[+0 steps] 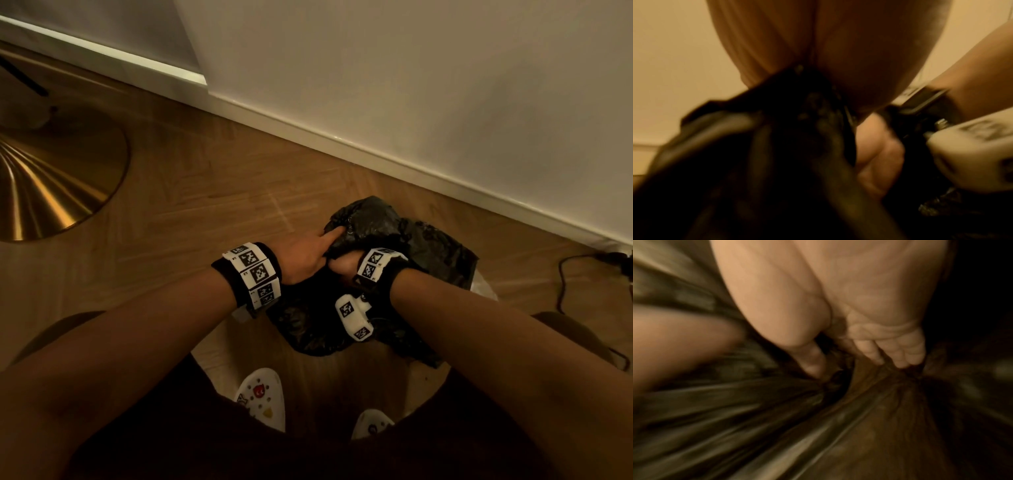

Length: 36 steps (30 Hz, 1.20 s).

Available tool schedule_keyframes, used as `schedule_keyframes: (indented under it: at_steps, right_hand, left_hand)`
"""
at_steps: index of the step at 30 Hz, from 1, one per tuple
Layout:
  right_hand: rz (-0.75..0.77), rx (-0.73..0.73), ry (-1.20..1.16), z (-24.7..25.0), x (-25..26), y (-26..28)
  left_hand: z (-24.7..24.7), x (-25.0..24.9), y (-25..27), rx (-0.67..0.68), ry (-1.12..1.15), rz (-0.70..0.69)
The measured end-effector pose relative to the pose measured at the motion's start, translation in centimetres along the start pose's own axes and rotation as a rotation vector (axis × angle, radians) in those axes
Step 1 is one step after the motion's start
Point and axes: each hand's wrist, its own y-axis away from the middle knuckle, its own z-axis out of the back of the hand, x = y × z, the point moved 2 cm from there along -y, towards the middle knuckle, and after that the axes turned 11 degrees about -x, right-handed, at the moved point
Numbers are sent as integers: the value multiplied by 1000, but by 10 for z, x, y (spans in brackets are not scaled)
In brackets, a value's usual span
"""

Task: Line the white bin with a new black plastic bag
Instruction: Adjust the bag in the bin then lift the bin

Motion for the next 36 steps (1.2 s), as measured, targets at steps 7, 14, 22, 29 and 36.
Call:
schedule_keyframes:
  at_steps: [7,14,22,29,36]
  right_hand:
    - [155,-134,7,18,-23,-27]
    - [222,-77,269,-3,-26,-19]
    - [477,157,-82,77,35,93]
    - [363,69,338,106,-5,44]
    - [467,-7,103,95,-19,44]
  left_hand:
    - [-4,3,-1,-13,-50,33]
    - [-12,13,-3,55,-34,85]
    - [-7,22,2,60,18,71]
    - [-20,3,10,105,-120,-3]
    - [11,20,1,31,-83,21]
